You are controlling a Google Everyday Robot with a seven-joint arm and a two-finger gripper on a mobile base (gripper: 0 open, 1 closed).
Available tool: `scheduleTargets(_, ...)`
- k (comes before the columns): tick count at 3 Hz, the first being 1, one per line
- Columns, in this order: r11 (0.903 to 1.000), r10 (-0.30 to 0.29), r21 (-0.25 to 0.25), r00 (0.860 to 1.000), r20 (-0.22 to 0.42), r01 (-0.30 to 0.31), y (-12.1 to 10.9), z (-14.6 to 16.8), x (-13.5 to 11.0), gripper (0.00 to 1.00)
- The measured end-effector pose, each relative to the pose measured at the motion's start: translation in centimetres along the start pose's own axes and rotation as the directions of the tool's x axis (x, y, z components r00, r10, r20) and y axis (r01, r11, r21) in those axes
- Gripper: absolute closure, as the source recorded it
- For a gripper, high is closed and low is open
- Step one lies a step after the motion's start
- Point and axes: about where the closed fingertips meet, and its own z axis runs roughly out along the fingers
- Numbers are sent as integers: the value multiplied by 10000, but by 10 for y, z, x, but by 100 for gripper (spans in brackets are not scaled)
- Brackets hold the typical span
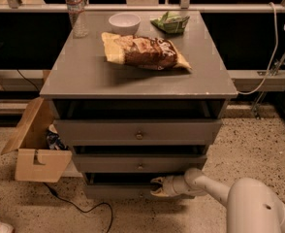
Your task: Open bottom drawer
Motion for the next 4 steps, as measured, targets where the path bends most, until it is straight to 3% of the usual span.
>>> scheduleTargets(1,10000,0,0,10000,0,0,-1,-3,-3,100)
scheduleTargets(2,9992,1,401,10000,24,-2,1,-16,-4,100)
scheduleTargets(3,9992,1,400,10000,25,-2,1,-16,-4,82)
scheduleTargets(4,9992,1,400,10000,25,-2,1,-16,-4,51)
